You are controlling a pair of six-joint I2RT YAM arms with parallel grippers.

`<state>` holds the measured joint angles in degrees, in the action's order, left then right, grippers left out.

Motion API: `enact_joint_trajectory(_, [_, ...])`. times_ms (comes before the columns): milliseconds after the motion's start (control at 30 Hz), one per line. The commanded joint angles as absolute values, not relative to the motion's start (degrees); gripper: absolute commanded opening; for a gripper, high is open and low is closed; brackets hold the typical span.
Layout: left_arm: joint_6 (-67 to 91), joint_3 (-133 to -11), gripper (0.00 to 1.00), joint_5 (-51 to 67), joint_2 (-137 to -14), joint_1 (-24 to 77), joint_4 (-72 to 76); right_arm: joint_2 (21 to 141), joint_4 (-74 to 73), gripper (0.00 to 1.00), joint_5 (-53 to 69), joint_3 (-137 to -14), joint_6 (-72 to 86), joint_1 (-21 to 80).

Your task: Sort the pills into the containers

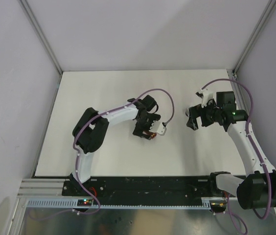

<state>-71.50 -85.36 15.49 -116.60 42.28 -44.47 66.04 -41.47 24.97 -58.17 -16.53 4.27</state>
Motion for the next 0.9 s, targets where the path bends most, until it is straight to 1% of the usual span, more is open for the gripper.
enact_joint_trajectory(0, [-73.1,-89.2,1.0,17.2,-117.8,43.2,-47.3,64.2,-39.7,0.99,26.4,-57.6,-16.9,3.5])
enact_joint_trajectory(300, [-70.6,-90.1,0.96,17.4,-118.3,43.8,-49.8,64.1,-39.9,0.99,27.5,-57.0,-17.0,2.5])
enact_joint_trajectory(867, [-62.0,-86.8,0.81,17.4,-115.0,43.8,-50.4,64.5,-40.0,0.99,29.1,-57.0,-16.3,2.1])
